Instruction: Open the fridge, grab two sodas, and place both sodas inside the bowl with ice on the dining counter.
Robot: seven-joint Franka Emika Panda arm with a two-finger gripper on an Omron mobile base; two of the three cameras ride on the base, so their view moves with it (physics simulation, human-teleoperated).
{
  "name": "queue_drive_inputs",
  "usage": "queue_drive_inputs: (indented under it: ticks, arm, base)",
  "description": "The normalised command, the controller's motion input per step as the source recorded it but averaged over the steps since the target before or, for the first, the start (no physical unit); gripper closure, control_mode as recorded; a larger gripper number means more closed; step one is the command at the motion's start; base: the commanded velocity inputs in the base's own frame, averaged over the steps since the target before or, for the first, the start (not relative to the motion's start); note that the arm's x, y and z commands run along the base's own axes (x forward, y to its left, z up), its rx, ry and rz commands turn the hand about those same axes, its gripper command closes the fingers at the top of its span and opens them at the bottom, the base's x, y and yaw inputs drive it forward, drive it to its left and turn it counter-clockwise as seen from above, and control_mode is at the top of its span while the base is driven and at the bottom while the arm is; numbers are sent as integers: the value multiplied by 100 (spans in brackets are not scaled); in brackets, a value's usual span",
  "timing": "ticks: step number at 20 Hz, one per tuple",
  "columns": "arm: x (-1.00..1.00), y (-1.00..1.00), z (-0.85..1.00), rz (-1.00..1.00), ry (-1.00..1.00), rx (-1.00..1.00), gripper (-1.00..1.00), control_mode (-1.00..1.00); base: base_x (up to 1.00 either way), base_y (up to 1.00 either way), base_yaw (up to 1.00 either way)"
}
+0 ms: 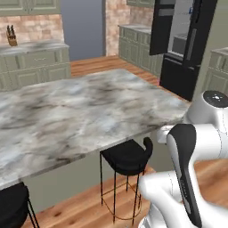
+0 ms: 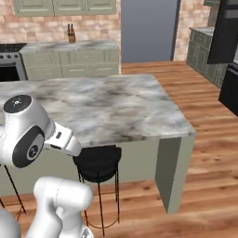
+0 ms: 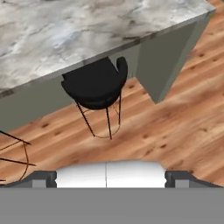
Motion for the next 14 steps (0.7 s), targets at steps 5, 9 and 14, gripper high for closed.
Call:
queue_drive_inputs:
  ticks: [5,9,14]
  arm:
    - [0,0,0,0,0,0,-100,100]
    - [0,0,0,0,0,0,-100,100]
    - [0,0,0,0,0,0,-100,100]
  base:
    - [0,-100,-9]
    - [6,-100,-6]
    - [13,-100,-4]
